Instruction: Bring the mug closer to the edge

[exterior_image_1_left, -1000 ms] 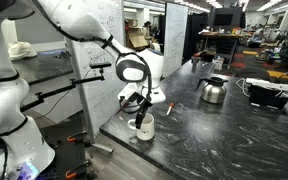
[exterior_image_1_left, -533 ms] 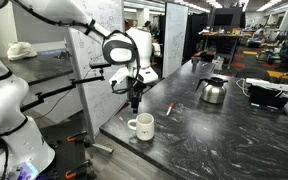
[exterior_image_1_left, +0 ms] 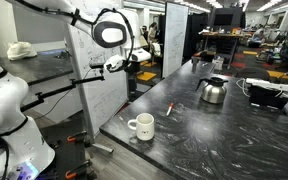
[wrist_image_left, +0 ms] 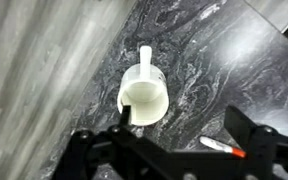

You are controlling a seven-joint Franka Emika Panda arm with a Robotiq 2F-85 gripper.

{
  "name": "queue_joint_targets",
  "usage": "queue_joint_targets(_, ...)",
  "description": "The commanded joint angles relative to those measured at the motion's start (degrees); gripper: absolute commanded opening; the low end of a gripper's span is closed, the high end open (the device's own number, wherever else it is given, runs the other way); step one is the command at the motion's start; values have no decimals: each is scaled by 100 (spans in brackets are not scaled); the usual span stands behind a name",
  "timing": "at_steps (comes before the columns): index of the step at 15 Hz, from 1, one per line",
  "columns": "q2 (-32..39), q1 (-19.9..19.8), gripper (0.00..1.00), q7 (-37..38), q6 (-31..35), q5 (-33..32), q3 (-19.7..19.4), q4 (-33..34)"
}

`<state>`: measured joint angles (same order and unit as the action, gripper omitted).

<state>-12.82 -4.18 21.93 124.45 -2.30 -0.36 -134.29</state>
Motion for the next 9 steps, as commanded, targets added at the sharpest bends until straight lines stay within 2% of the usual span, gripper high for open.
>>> queue_joint_targets(1, -52, -9, 100, 83, -168, -91, 77, 69)
queue_joint_targets(9, -39, -5, 100, 51, -213, -105, 119, 159)
